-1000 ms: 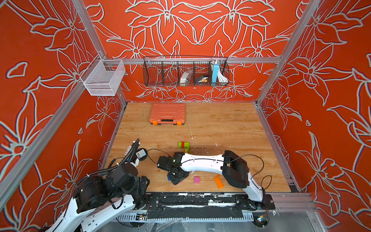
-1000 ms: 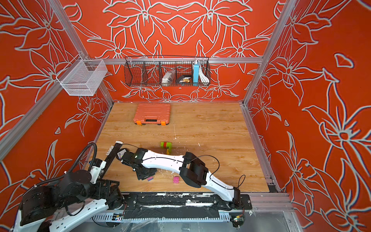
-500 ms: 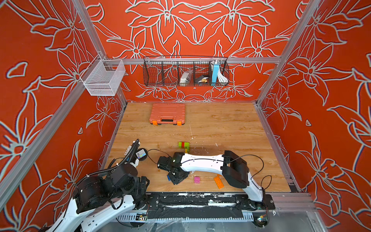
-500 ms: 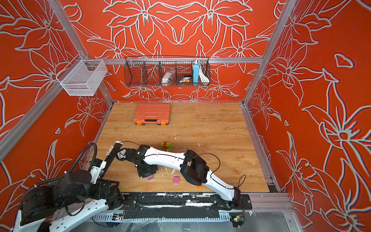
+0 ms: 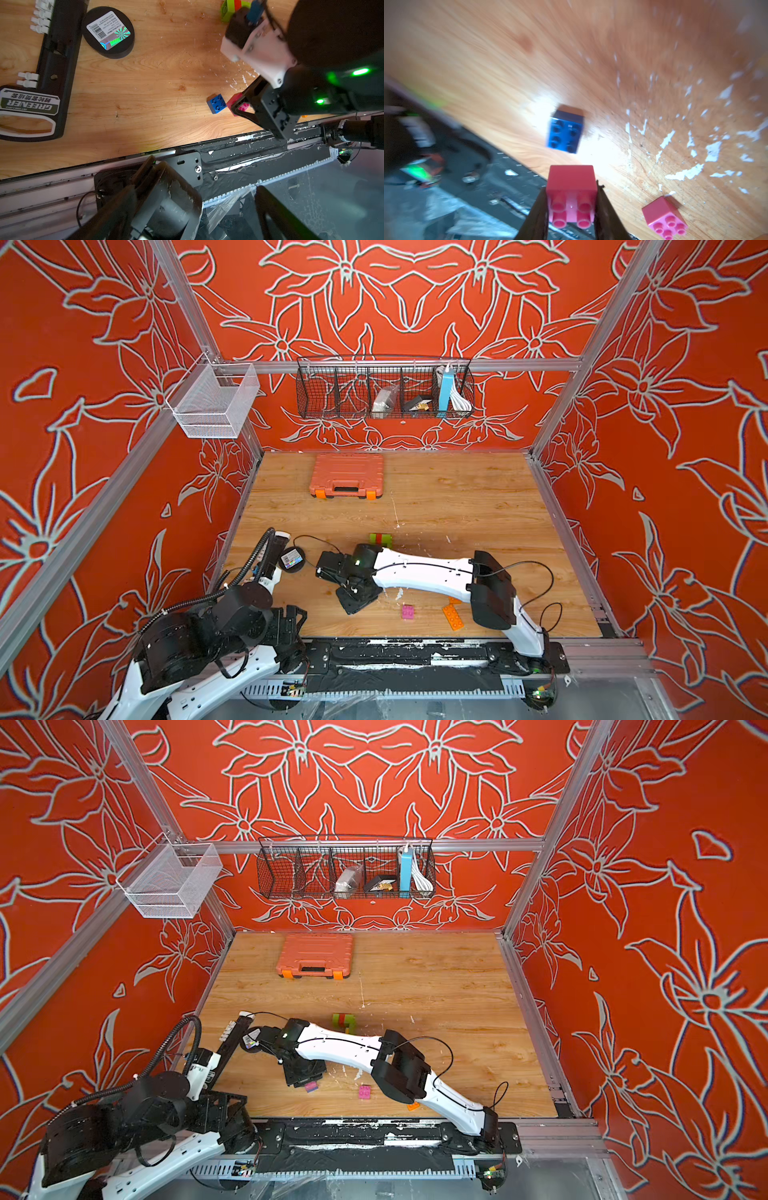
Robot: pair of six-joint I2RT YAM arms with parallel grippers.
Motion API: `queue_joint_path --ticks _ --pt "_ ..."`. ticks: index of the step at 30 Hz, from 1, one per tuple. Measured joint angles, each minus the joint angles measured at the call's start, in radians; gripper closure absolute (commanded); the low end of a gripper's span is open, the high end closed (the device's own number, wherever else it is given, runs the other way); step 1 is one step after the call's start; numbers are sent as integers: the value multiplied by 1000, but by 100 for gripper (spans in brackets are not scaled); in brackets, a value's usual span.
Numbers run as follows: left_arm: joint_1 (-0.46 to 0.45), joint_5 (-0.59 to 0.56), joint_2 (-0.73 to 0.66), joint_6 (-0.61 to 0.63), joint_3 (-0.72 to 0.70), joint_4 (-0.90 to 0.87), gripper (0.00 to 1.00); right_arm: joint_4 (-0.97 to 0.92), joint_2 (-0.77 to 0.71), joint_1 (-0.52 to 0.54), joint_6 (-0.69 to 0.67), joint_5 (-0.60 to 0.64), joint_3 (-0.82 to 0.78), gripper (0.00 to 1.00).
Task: Assemble the letter r with lego
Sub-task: Assemble the lego brick with the lego brick.
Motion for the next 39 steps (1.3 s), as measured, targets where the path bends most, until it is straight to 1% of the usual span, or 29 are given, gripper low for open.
queue_joint_path --ticks 3,7,12,18,32,39 --pt "0 0 -14 2 0 0 10 -26 5 11 0 11 100 100" --pt "0 0 -31 2 3 0 10 -51 28 18 16 24 136 100" --pt "0 0 -34 4 4 0 10 -69 82 21 55 48 126 100" --pt "0 0 -34 16 4 0 11 -76 90 21 80 71 115 100" --pt "0 4 -48 25 -10 0 11 -65 161 18 91 69 117 100" --pt "0 4 -55 26 -10 0 11 -60 164 14 95 65 117 100"
